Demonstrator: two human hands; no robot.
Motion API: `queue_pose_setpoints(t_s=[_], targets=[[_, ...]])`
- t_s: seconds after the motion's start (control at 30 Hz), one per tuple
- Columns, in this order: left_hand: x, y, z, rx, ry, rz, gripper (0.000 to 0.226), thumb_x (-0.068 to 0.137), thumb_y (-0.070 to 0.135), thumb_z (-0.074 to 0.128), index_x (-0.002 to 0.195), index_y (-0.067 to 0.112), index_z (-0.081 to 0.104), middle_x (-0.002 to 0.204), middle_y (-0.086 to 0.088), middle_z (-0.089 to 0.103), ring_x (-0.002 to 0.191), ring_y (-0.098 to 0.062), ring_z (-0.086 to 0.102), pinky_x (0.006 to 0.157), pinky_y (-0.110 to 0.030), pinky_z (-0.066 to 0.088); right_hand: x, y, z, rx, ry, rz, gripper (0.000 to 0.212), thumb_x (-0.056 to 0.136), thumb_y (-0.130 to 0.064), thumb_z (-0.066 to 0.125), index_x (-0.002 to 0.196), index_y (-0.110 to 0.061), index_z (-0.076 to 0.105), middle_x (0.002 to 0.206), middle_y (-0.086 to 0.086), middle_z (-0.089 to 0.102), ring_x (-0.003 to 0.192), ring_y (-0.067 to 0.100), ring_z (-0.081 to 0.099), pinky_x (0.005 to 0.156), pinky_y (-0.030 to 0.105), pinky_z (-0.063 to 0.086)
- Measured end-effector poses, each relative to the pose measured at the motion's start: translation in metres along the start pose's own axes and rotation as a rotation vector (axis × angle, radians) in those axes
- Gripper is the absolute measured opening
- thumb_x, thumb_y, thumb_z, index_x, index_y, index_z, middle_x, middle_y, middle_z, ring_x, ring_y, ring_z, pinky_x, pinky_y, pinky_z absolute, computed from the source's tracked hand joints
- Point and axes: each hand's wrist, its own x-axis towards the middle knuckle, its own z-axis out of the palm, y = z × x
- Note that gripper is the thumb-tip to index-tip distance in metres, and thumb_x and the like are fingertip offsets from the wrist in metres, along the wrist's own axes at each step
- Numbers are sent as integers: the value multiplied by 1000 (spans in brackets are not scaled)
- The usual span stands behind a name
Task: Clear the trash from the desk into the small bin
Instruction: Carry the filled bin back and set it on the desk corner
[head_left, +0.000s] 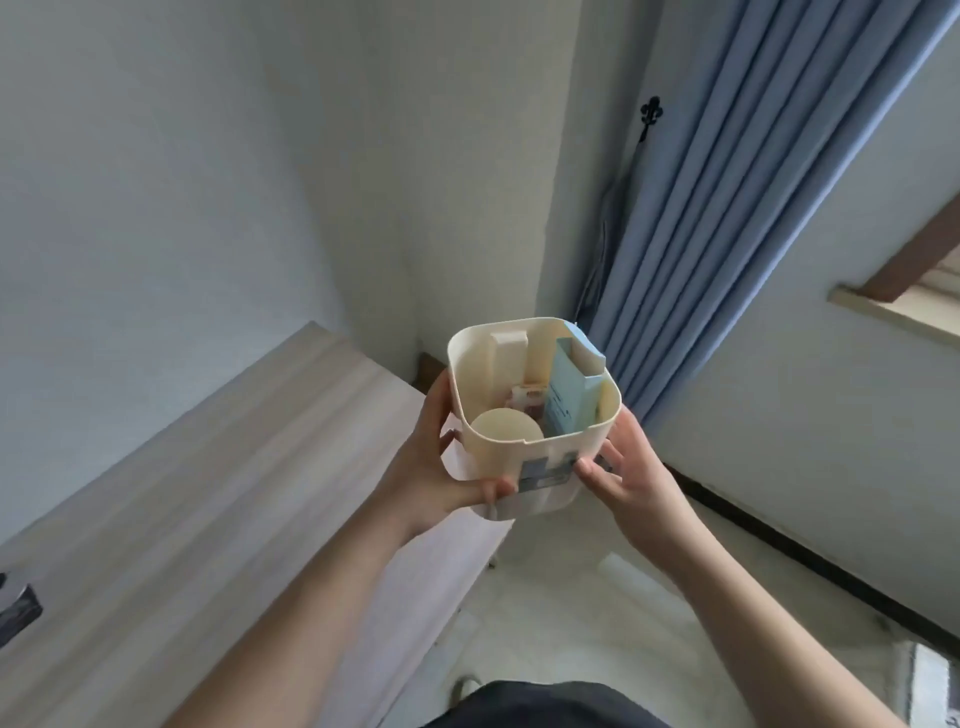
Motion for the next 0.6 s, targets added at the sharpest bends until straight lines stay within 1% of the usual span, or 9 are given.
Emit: queue_pose_setpoints(t_s=[0.07,0.1,0.17,0.23,0.33,0.43,0.5,0.53,0.6], targets=[[15,-3,-7,-14,43,4,122,54,27,97,144,62,23,139,40,46,126,16,45,89,-10,46,25,2,-1,14,-38,-4,67,87,-42,67,144,-43,32,145,-16,46,134,6,44,91,15,49],[22,-4,-10,-13,79,3,121,52,29,97,141,64,23,139,38,44,126,16,44,87,-7,45,38,4,-2,19,-58,-8,67,88,-41,67,145,-41,32,146,-15,46,134,6,44,91,14,48],[36,-6,-15,2,161,-8,120,47,39,95,135,67,20,143,32,36,126,18,41,88,-4,43,67,7,-5,10,-115,-11,67,89,-40,66,146,-39,31,146,-14,47,135,6,43,92,13,47],[50,-11,-18,23,219,-21,121,44,45,93,136,66,17,141,29,32,121,22,41,89,-4,42,96,11,-8,3,-184,-4,66,90,-39,66,146,-39,31,145,-14,48,135,6,43,93,14,47],[71,-18,-23,69,301,-52,125,44,47,91,142,61,16,139,31,31,122,22,39,92,-5,42,137,21,-14,2,-278,11,67,88,-42,67,145,-40,31,144,-13,49,135,8,43,98,23,48],[89,-23,-23,61,392,-107,126,44,44,91,147,52,19,145,23,35,129,15,40,93,-5,43,177,28,-22,-38,-398,9,65,89,-39,67,144,-41,32,141,-16,51,134,5,44,97,22,49],[97,-23,-20,56,451,-145,129,45,42,92,152,45,21,151,17,37,134,3,42,95,-8,44,201,30,-29,-64,-463,7,66,89,-33,67,144,-40,32,140,-17,52,134,4,43,100,31,48],[100,-23,-18,55,478,-160,129,46,40,92,154,42,21,152,16,39,135,-1,44,95,-9,45,213,30,-33,-73,-497,6,66,89,-29,68,144,-39,32,139,-17,53,134,4,43,101,32,48],[106,-22,-14,63,534,-178,127,52,37,93,155,42,19,151,21,43,136,-2,45,95,-11,46,235,29,-36,-73,-578,-2,69,89,-23,68,145,-38,31,139,-14,53,134,7,44,102,33,48]])
